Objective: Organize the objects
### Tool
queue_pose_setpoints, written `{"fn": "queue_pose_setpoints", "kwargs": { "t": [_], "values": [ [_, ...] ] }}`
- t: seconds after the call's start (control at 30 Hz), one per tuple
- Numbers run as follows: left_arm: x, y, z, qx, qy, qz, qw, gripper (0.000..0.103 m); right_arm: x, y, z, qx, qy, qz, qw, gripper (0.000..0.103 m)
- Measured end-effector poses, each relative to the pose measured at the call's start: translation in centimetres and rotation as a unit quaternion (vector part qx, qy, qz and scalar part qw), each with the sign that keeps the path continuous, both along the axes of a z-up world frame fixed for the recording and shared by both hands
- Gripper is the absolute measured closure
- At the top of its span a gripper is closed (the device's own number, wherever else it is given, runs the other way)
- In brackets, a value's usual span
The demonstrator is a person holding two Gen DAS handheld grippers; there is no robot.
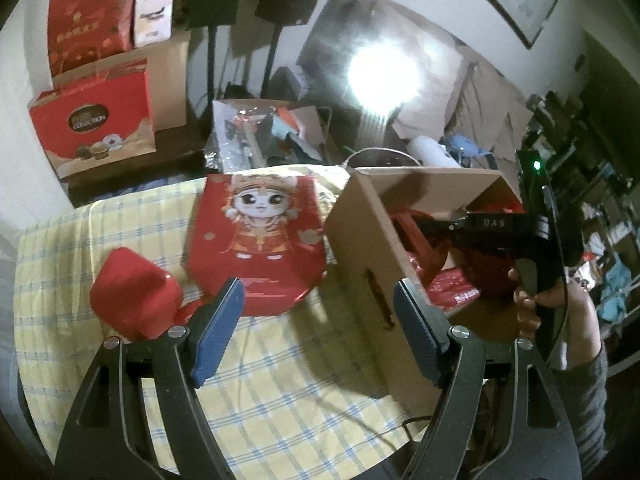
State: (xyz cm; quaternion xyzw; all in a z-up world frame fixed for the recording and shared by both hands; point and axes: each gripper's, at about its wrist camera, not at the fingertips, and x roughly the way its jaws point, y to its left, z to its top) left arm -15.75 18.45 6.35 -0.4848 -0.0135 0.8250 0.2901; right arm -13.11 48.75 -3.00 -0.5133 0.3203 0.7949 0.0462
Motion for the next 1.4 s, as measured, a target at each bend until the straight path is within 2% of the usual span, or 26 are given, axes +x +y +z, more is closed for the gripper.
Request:
{"fn": "queue_pose_setpoints", "kwargs": {
  "t": [0.03, 0.1, 0.17, 0.27, 0.43, 0.6, 0.7, 0.9, 1.17, 1.4],
  "values": [
    [-0.1, -0.3, -0.1, 0.0, -0.001, 0.003, 1.0, 0.026, 0.1, 0.0, 0.1, 0.003, 0.001, -0.001, 1.0, 0.061],
    [-0.2, -0.9, -0.2, 0.001, 0.0, 0.009, 1.0, 0.021, 0.4, -0.1, 0.7, 0.02, 0.007, -0.005, 1.0, 0.044],
    [-0.1, -1.5, -0.3, 0.002, 0.001, 0.015, 0.9999, 0.018, 0.8, -0.3, 2.0, 0.044, 0.023, -0.007, 0.999, 0.038],
    [-0.2, -2.7, -0.3, -0.003, 0.005, 0.022, 0.9997, 0.018, 1.6, -1.2, 4.0, 0.084, 0.041, -0.003, 0.996, 0.038],
    [-0.4, -5.8, -0.5, -0.001, 0.006, 0.051, 0.9987, 0.014, 2.8, -5.5, 7.7, 0.155, 0.081, 0.043, 0.984, 0.035],
    [-0.8, -9.0, -1.1, -0.01, 0.003, 0.086, 0.9963, 0.006, 2.8, -10.2, 9.0, 0.178, 0.098, 0.093, 0.975, 0.029],
    [-0.6, -10.7, -1.2, -0.024, 0.01, 0.103, 0.9943, 0.005, 2.5, -12.3, 9.1, 0.182, 0.105, 0.112, 0.971, 0.022],
    [-0.6, -13.8, -1.6, -0.042, 0.012, 0.126, 0.9911, 0.001, 1.5, -16.8, 8.3, 0.182, 0.108, 0.155, 0.965, 0.018],
    [-0.5, -16.0, -2.8, -0.053, 0.012, 0.129, 0.9902, 0.001, -0.8, -22.7, 6.9, 0.188, 0.11, 0.203, 0.955, 0.018],
    [-0.3, -17.0, -5.4, -0.074, 0.017, 0.133, 0.9882, 0.001, -3.3, -27.3, 4.5, 0.19, 0.105, 0.246, 0.945, 0.018]
  ]
}}
